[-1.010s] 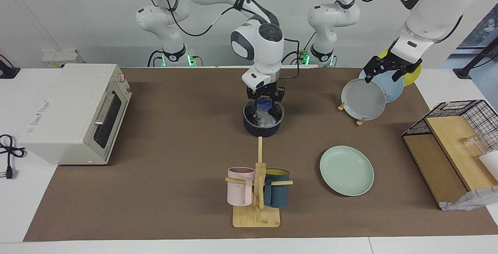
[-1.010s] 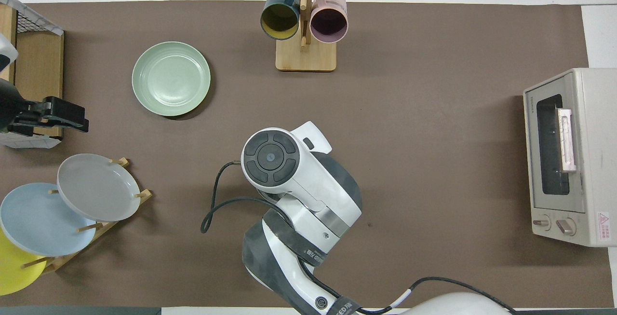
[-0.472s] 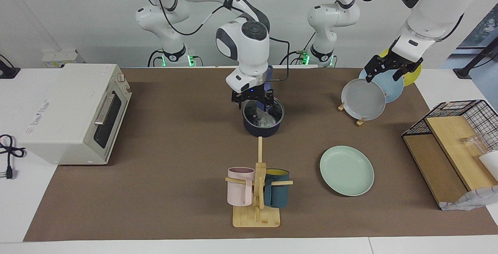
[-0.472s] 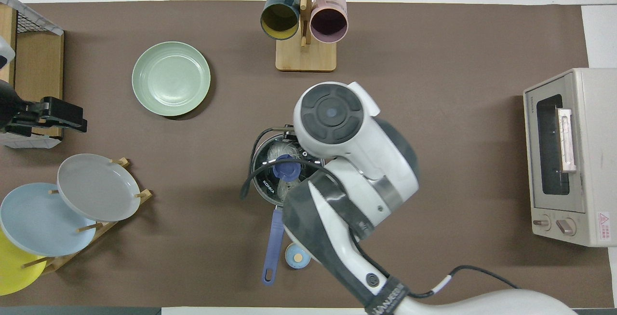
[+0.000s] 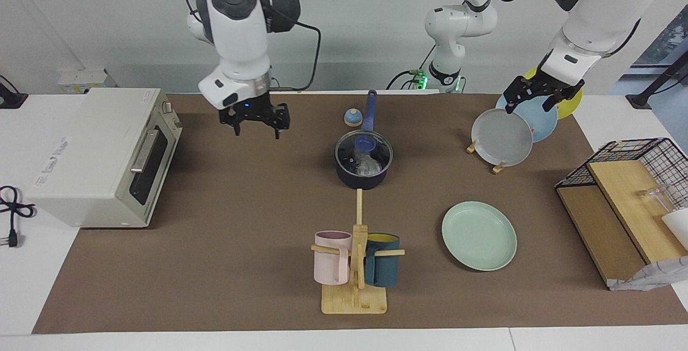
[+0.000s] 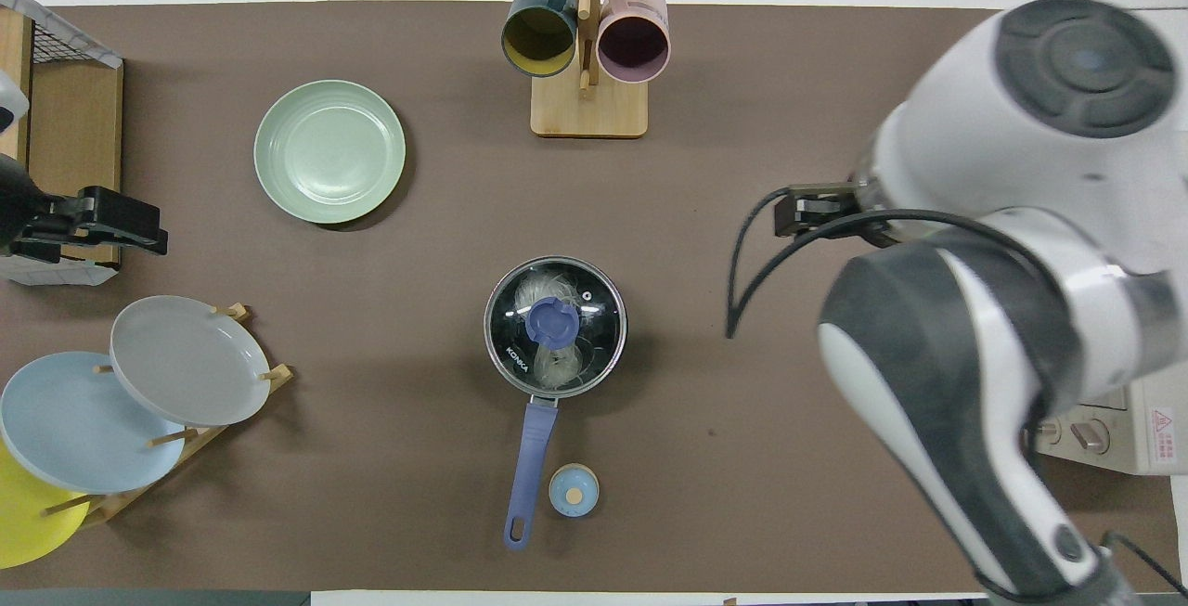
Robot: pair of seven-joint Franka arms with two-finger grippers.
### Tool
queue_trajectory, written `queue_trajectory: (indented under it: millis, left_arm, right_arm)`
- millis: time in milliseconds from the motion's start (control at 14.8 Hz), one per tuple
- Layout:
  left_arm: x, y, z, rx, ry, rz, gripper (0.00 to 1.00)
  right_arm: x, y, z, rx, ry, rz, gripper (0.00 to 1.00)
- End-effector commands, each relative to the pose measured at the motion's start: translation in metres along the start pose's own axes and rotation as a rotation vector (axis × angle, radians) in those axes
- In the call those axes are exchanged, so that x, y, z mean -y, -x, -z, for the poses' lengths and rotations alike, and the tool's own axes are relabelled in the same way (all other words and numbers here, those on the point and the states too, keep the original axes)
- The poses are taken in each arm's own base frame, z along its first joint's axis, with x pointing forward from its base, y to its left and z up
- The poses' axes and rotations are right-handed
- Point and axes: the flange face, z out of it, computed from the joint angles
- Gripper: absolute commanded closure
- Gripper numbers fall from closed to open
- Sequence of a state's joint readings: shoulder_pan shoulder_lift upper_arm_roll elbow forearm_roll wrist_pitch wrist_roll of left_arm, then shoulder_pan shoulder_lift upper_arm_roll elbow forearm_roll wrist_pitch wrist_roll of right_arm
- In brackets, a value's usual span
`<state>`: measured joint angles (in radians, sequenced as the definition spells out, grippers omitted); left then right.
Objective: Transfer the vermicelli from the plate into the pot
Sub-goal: 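Release the lid and withdraw the right gripper from the pot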
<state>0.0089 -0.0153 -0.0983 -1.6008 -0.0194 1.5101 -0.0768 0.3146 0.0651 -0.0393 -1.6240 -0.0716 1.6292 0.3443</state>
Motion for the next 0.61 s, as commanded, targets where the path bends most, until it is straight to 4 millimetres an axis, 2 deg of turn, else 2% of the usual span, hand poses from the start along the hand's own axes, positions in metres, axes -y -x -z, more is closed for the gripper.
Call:
queue_trajectory:
  millis: [0,67,202,269,404,539]
  left_arm:
    - [0.004,0.006,0.005,0.007,-0.024,0.008,0.0]
    - [0.004,0.006,0.004,0.007,-0.024,0.008,0.0]
    - [0.004,0.006,0.005,0.006,-0.024,0.008,0.0]
    - [0.004,0.006,0.005,0.006,-0.024,0.008,0.0]
    - [0.004,0.006,0.005,0.005,-0.024,0.01,0.0]
    - [0.004,0.006,0.004,0.007,-0.024,0.008,0.0]
  right_arm:
    - [-0.067,0.004,0.037,0.032,-0.013,0.017,0.0]
    - [-0.089,0.002,0.041,0.047,-0.013,0.023,0.0]
    - [-0.142,-0.003,0.023,0.073,-0.022,0.087,0.0]
    - [-0.159,-0.001,0.018,0.071,-0.027,0.102,0.0]
    - [-0.173,0.004,0.006,0.071,-0.029,0.085,0.0]
    - [-0.167,0.007,0.001,0.068,-0.024,0.094,0.0]
